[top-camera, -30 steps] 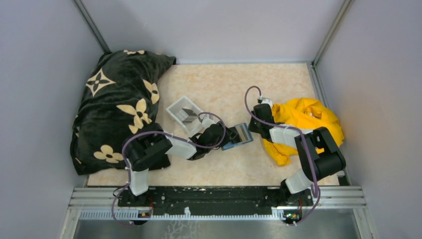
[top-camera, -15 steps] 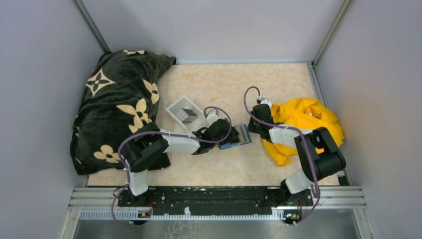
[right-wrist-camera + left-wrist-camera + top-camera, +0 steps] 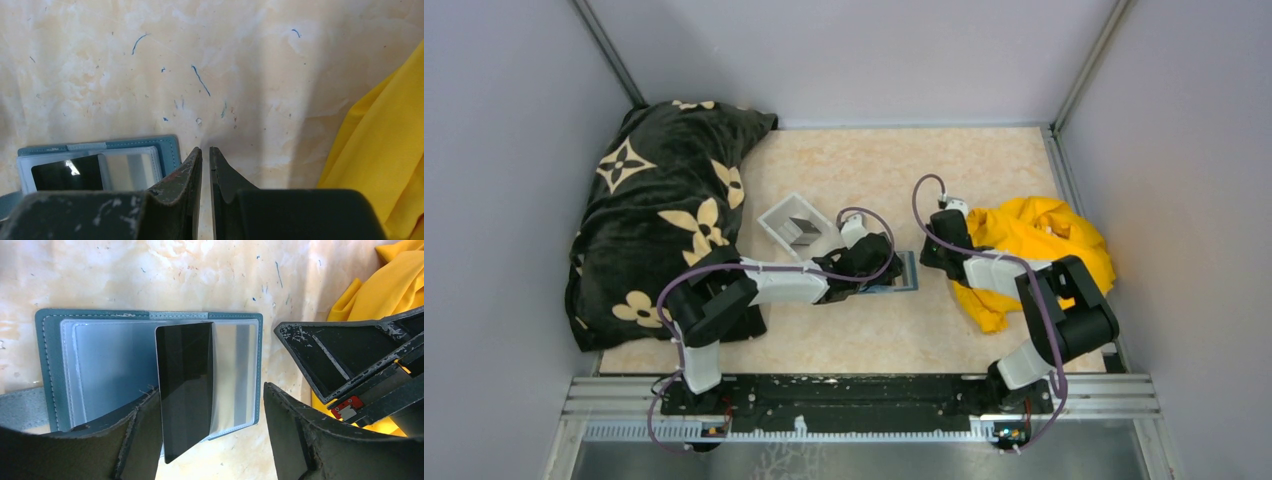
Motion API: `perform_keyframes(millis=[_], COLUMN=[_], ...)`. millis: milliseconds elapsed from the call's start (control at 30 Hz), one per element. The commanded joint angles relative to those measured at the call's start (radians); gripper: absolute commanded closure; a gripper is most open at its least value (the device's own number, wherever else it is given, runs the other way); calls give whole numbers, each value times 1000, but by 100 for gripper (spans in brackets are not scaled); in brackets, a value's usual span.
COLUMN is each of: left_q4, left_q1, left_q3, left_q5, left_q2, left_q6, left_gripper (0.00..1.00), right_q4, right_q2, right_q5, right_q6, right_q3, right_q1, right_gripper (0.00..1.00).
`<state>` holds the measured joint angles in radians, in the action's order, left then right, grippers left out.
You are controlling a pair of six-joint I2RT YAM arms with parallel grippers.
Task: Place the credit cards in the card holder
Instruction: Insert the credit card into the card holder.
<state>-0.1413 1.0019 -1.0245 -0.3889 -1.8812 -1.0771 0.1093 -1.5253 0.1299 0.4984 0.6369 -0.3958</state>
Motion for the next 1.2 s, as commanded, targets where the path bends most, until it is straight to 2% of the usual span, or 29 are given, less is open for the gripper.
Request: perform_keyframes(millis=[0, 133, 367, 633, 733, 900, 1167], left_q4=[270, 296, 313, 253, 309, 317, 366], left_q1=[-8, -8, -8, -8, -8, -9, -9], left_q3=[20, 7, 10, 38, 38, 84, 75], left_q5=[-51, -52, -51, -9, -44, -98, -129], left_q2=[-59, -78, -105, -129, -127, -80, -69], left_q6=[83, 105, 114, 120, 100, 74, 61], left_gripper=[23, 18, 16, 16, 15, 12, 11], right_q4=[-69, -70, -62, -54, -52, -45, -40], right_q2=[7, -5, -36, -53, -55, -75, -85], right_q5=[-7, -2, 7, 8, 16, 17, 11], right_q6=[-7, -2, 20, 35, 37, 40, 44], right_q3=[-13, 0, 9, 5, -2, -7, -6], right_q1=[-30, -58, -108, -135, -136, -135, -135], right_gripper=[88, 89, 89, 89, 88, 88, 89])
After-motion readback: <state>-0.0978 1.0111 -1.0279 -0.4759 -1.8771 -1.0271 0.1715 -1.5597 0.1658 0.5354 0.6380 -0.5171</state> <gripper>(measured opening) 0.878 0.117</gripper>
